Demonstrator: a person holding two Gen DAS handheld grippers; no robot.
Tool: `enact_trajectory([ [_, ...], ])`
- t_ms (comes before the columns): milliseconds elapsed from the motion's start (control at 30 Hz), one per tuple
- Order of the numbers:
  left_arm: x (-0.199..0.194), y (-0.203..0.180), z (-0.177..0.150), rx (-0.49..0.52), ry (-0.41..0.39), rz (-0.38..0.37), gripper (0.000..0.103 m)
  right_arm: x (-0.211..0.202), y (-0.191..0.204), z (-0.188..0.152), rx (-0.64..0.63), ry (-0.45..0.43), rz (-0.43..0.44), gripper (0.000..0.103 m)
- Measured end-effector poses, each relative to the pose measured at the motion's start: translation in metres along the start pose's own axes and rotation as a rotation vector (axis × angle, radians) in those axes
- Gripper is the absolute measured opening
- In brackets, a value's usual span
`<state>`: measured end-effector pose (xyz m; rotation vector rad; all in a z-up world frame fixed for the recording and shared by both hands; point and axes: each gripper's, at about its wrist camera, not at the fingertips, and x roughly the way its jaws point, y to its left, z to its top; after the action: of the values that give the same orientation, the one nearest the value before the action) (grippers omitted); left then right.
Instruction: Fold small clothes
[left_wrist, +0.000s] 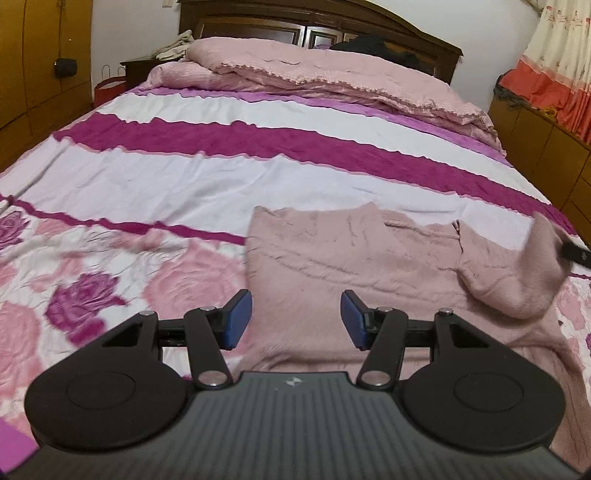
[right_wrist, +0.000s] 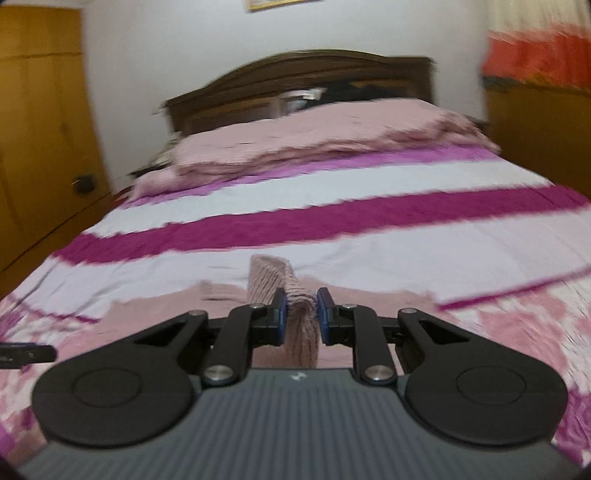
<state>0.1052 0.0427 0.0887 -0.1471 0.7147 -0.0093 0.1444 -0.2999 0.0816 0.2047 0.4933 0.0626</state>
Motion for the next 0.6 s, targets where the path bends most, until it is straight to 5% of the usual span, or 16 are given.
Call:
enact_trajectory([
  [233, 0.051, -0.017, -0.003, 0.038, 0.039, 0.050, 0.061, 0.029, -0.062, -0.039, 0.116, 0.117, -0.140, 0.020],
  [533, 0.064, -0.012, -0.002, 0.063, 0.037, 0.076, 0.061, 0.015, -0.069, -0.026, 0.109, 0.119, -0.066, 0.022],
  [600, 0.065, -0.010, 0.004, 0.045, 0.026, 0.065, 0.061, 0.021, -0.067, -0.018, 0.081, 0.109, -0.066, 0.043],
])
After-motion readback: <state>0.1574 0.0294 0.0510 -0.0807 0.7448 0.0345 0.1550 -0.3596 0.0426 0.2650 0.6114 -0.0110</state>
